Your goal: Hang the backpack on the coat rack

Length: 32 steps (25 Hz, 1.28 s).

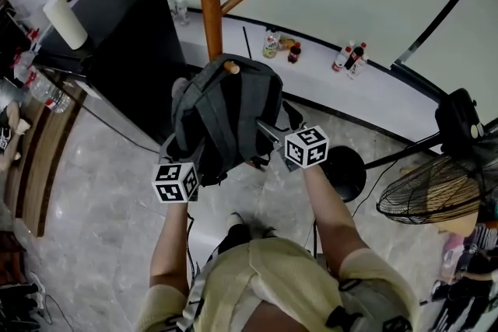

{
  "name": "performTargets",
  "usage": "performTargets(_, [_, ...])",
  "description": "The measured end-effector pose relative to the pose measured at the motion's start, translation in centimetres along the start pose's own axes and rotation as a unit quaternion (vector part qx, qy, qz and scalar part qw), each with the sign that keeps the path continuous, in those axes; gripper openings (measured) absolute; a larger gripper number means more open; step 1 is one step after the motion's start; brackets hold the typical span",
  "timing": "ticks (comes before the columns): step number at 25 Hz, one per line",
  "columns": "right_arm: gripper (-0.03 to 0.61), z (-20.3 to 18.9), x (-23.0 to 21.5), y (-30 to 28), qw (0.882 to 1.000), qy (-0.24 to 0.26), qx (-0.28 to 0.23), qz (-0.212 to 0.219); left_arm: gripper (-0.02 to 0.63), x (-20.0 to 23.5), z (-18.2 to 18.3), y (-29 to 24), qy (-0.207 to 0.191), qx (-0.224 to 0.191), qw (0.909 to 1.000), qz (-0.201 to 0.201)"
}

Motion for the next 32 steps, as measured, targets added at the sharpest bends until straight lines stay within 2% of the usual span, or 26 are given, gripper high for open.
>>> performTargets(8, [0.364,0.8,2.2,3.4,0.999,-0.011,-0.029,-0.009,0.298,-2.4,0.6,3.4,-0.007,-0.029,0.9995,0.009])
performTargets(18, [0.313,0.6,4.2,8.1,0.999,-0.031,-0.042,-0.011,0.273,-6.4,0.8,7.7,0.01,-0.065,0.9977,0.011])
performTargets(24, [0.254,0.4,5.8,10.1,0.999,-0.033,-0.042,-0.007,0.198,-8.4,0.7,10.0,0.036,-0.082,0.996,0.002])
performTargets(28, [0.231,0.6,7.0,11.2,0.999,-0.024,-0.044,0.009,0.084,-9.7,1.2,11.1,0.055,-0.1,0.9934,-0.012])
performTargets(32, [0.208,0.8,7.6,12.4,0.999,-0.019,-0.049,0.012,0.063,-10.6,1.6,11.9,0.067,-0.11,0.9916,-0.017])
Point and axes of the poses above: the fingertips, and each gripper's own axes: y backward along the fingers, x to its left, z out of its top, the point moved 8 cm from there along y, backward along the fingers, and after that the axes turned 2 degrees about -y, right-handed, at the moved point
